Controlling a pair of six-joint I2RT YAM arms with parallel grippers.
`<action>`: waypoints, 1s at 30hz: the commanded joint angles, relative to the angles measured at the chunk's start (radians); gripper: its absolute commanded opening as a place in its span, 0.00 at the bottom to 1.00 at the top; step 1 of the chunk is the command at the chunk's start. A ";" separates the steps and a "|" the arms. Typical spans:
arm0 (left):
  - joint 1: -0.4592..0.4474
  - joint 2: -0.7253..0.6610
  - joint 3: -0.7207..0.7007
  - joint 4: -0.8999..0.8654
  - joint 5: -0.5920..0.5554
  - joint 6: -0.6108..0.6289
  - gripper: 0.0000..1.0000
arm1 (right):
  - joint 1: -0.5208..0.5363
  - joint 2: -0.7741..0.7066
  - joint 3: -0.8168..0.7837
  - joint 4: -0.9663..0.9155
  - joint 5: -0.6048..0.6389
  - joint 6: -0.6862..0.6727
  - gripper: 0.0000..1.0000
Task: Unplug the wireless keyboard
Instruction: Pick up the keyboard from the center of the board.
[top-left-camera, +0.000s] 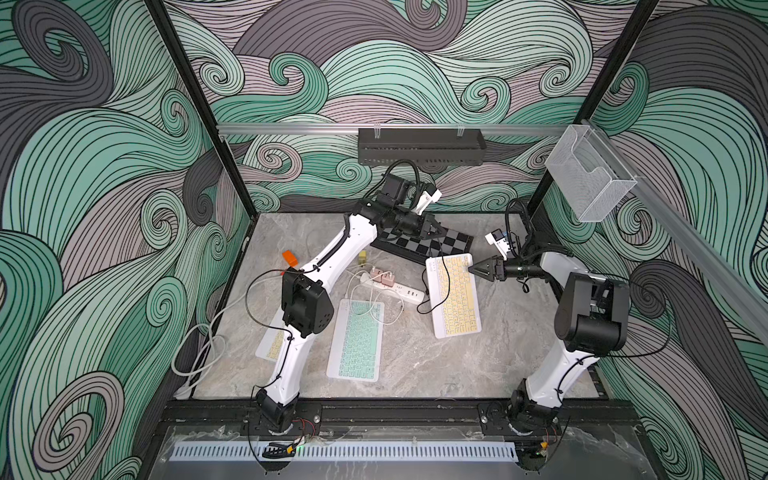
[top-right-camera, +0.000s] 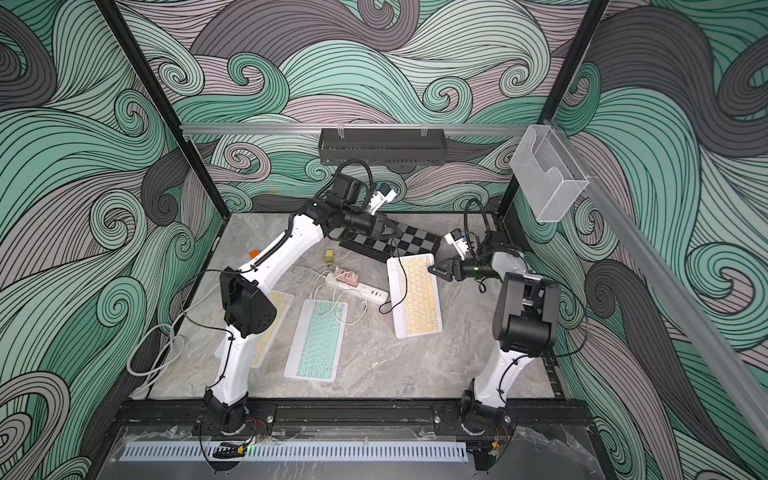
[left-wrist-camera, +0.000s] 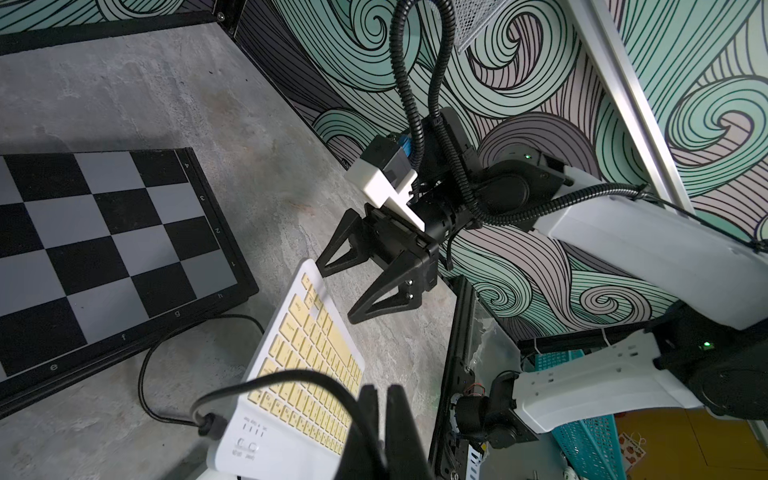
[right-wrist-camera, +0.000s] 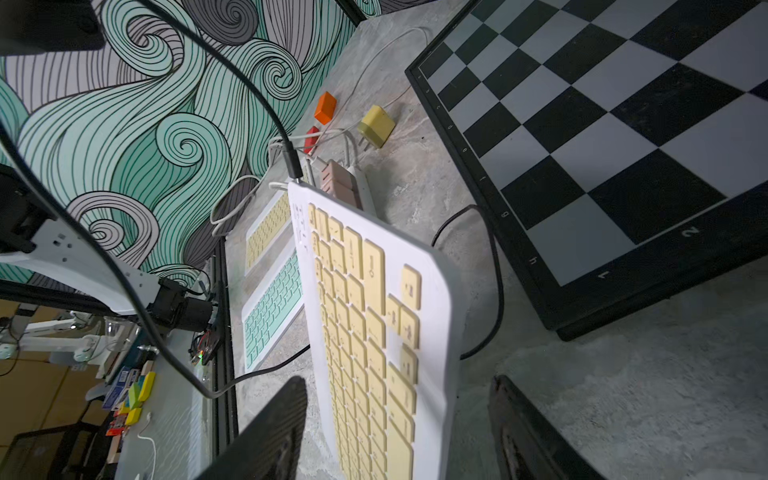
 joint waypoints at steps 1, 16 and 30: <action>-0.008 -0.031 0.018 0.022 0.039 0.006 0.00 | -0.032 -0.085 -0.033 0.099 -0.016 0.053 0.71; -0.020 -0.066 0.012 0.036 0.058 -0.001 0.00 | 0.011 0.068 0.038 -0.062 -0.127 -0.079 0.71; -0.005 -0.064 0.009 -0.001 0.002 0.040 0.02 | 0.028 0.129 0.127 -0.277 -0.208 -0.256 0.11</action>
